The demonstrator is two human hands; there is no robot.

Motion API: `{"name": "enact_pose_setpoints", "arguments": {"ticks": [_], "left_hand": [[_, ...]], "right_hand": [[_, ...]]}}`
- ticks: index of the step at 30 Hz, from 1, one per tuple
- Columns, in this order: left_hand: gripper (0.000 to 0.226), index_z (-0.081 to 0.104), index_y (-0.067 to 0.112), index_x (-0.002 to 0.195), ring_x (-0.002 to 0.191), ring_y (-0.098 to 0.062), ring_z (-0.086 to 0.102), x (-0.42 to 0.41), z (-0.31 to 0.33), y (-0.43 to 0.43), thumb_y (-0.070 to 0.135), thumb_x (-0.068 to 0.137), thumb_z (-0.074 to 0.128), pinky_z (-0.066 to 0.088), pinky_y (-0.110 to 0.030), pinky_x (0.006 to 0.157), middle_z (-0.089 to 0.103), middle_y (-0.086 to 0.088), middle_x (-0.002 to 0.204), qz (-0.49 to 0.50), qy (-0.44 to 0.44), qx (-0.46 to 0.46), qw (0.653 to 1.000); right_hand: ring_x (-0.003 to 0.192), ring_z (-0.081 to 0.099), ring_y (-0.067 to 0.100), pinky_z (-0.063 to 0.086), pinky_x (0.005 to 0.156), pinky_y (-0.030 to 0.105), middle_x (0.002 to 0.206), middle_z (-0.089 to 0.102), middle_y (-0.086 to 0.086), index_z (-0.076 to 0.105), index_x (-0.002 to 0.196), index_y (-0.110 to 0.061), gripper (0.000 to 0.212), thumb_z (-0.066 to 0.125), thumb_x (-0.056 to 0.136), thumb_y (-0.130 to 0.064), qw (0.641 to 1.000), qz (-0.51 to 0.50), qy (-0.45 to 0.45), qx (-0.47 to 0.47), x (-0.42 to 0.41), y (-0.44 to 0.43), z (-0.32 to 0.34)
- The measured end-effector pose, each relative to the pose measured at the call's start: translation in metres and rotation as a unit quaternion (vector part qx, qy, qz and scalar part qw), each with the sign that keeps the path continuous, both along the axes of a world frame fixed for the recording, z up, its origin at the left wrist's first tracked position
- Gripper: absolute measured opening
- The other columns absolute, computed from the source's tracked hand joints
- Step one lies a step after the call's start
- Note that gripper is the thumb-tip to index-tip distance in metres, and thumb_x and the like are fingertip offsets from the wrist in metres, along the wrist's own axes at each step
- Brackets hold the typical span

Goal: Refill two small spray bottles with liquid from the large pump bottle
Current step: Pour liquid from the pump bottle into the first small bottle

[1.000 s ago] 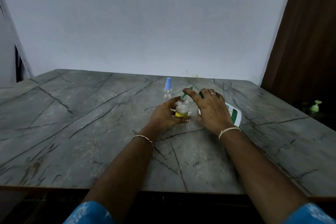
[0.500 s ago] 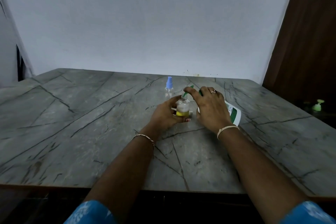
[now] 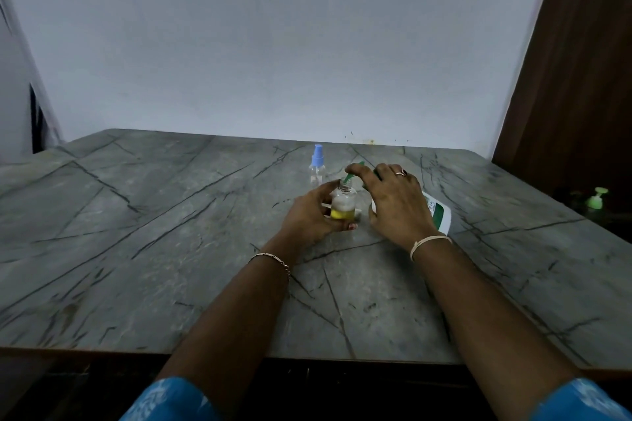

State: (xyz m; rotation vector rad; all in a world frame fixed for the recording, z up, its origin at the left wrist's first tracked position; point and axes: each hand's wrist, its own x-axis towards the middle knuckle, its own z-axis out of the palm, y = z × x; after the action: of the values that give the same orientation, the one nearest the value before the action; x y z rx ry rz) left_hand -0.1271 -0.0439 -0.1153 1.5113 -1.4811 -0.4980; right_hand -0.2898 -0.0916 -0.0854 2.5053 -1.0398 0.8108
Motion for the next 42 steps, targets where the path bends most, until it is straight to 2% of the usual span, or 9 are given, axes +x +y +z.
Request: {"name": "enact_pose_setpoints", "arguments": {"ticks": [3, 7, 10, 13, 17, 24, 29, 37, 42], "left_hand": [[0.091, 0.042, 0.026, 0.139, 0.099, -0.016, 0.065, -0.001, 0.001, 0.0, 0.024, 0.059, 0.088, 0.052, -0.034, 0.094, 0.064, -0.004, 0.12, -0.001, 0.0, 0.0, 1.0], [0.091, 0.044, 0.026, 0.138, 0.095, -0.014, 0.067, 0.0, 0.0, 0.0, 0.022, 0.059, 0.089, 0.053, -0.03, 0.091, 0.065, -0.004, 0.118, -0.001, 0.005, -0.006, 1.0], [0.092, 0.044, 0.026, 0.138, 0.094, -0.013, 0.067, 0.0, 0.0, 0.0, 0.022, 0.058, 0.089, 0.053, -0.03, 0.091, 0.066, -0.003, 0.118, -0.001, 0.005, -0.007, 1.0], [0.093, 0.043, 0.025, 0.138, 0.096, -0.016, 0.067, 0.0, -0.001, -0.001, 0.022, 0.058, 0.089, 0.053, -0.035, 0.092, 0.065, -0.004, 0.119, -0.001, 0.006, -0.003, 1.0], [0.093, 0.043, 0.027, 0.138, 0.096, -0.015, 0.067, 0.001, -0.001, -0.001, 0.025, 0.057, 0.089, 0.052, -0.035, 0.094, 0.066, -0.004, 0.117, 0.001, 0.003, 0.0, 1.0], [0.092, 0.042, 0.025, 0.139, 0.099, -0.015, 0.065, -0.001, 0.001, 0.002, 0.025, 0.059, 0.088, 0.052, -0.034, 0.094, 0.065, -0.002, 0.118, 0.002, -0.005, -0.006, 1.0], [0.091, 0.042, 0.025, 0.139, 0.095, -0.012, 0.064, -0.002, 0.003, 0.004, 0.022, 0.061, 0.087, 0.051, -0.025, 0.089, 0.062, 0.0, 0.115, -0.001, -0.004, -0.003, 1.0], [0.093, 0.042, 0.026, 0.139, 0.098, -0.016, 0.066, -0.002, 0.002, 0.002, 0.023, 0.059, 0.089, 0.053, -0.035, 0.093, 0.063, -0.005, 0.121, 0.0, 0.005, 0.004, 1.0], [0.092, 0.043, 0.026, 0.138, 0.098, -0.016, 0.066, -0.001, 0.001, 0.002, 0.022, 0.059, 0.089, 0.053, -0.036, 0.092, 0.064, -0.005, 0.12, -0.002, 0.004, 0.001, 1.0]], "right_hand": [[0.115, 0.048, 0.029, 0.036, 0.102, 0.048, 0.116, 0.055, 0.007, 0.023, 0.145, -0.037, 0.082, 0.068, 0.076, -0.027, 1.0, 0.005, 0.023, -0.006, -0.007, -0.003, 0.0], [0.129, 0.038, 0.026, 0.014, 0.11, 0.064, 0.121, 0.053, 0.002, 0.011, 0.146, -0.044, 0.095, 0.068, 0.071, -0.049, 0.999, 0.002, 0.042, -0.003, -0.011, -0.003, 0.0], [0.122, 0.044, 0.027, 0.023, 0.109, 0.061, 0.118, 0.054, 0.002, 0.0, 0.147, -0.046, 0.104, 0.069, 0.07, -0.049, 0.999, 0.007, 0.038, 0.016, -0.011, 0.001, 0.002], [0.106, 0.05, 0.027, 0.045, 0.092, 0.045, 0.107, 0.053, 0.006, -0.012, 0.146, -0.047, 0.112, 0.071, 0.074, -0.027, 0.999, 0.003, 0.046, 0.01, -0.009, 0.0, 0.001], [0.111, 0.049, 0.03, 0.043, 0.091, 0.044, 0.113, 0.052, 0.009, 0.004, 0.147, -0.044, 0.096, 0.064, 0.081, -0.009, 0.999, -0.009, 0.028, 0.016, -0.005, -0.002, 0.0], [0.117, 0.046, 0.03, 0.037, 0.099, 0.044, 0.119, 0.052, 0.009, 0.025, 0.142, -0.034, 0.08, 0.065, 0.079, -0.005, 1.0, -0.02, 0.009, 0.012, 0.004, -0.002, 0.0], [0.116, 0.046, 0.03, 0.037, 0.098, 0.043, 0.12, 0.051, 0.01, 0.027, 0.142, -0.033, 0.077, 0.063, 0.079, -0.006, 1.0, -0.029, 0.009, -0.008, 0.006, 0.0, -0.001], [0.112, 0.048, 0.031, 0.04, 0.096, 0.046, 0.115, 0.052, 0.012, 0.014, 0.148, -0.039, 0.087, 0.064, 0.082, -0.01, 0.999, -0.025, 0.028, -0.016, -0.004, -0.002, -0.005], [0.117, 0.046, 0.031, 0.037, 0.099, 0.044, 0.122, 0.051, 0.011, 0.027, 0.143, -0.033, 0.078, 0.068, 0.08, -0.014, 0.999, -0.03, 0.011, -0.007, 0.004, 0.001, -0.002]]}}
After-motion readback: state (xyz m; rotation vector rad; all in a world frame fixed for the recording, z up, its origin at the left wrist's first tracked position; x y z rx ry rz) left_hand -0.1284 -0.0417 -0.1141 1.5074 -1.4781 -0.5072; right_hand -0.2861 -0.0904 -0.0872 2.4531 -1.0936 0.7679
